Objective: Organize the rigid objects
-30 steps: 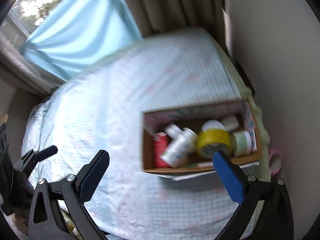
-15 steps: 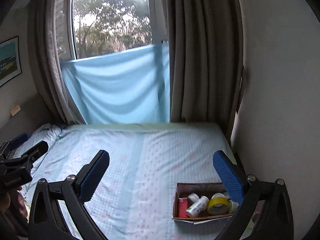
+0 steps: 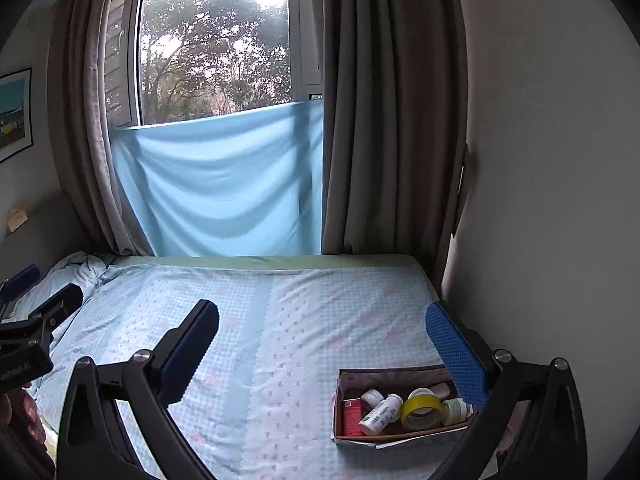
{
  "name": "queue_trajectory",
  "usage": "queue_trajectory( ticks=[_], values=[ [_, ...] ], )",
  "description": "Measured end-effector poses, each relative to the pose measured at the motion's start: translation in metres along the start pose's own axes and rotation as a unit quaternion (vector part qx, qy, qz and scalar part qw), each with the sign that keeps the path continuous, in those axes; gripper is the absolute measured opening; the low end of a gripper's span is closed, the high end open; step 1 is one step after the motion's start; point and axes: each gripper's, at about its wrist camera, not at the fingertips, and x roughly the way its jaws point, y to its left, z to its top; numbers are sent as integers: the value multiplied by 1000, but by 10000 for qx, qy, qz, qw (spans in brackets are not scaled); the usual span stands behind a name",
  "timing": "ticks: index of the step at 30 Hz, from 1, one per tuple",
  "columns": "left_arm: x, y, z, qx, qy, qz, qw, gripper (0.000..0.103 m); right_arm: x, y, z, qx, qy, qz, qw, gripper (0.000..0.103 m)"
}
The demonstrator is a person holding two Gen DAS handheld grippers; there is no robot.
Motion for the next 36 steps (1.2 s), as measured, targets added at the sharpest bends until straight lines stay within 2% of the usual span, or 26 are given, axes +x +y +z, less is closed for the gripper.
queue_trajectory(
  ticks=[6, 36],
  values=[
    [1, 0, -2, -86, 62, -120, 9999, 103, 0, -1, 0, -11, 0, -2, 10000, 103],
    [4, -3, -2, -64, 137, -25, 9999, 103, 5, 3, 4, -65, 30, 65, 10000, 103]
  ],
)
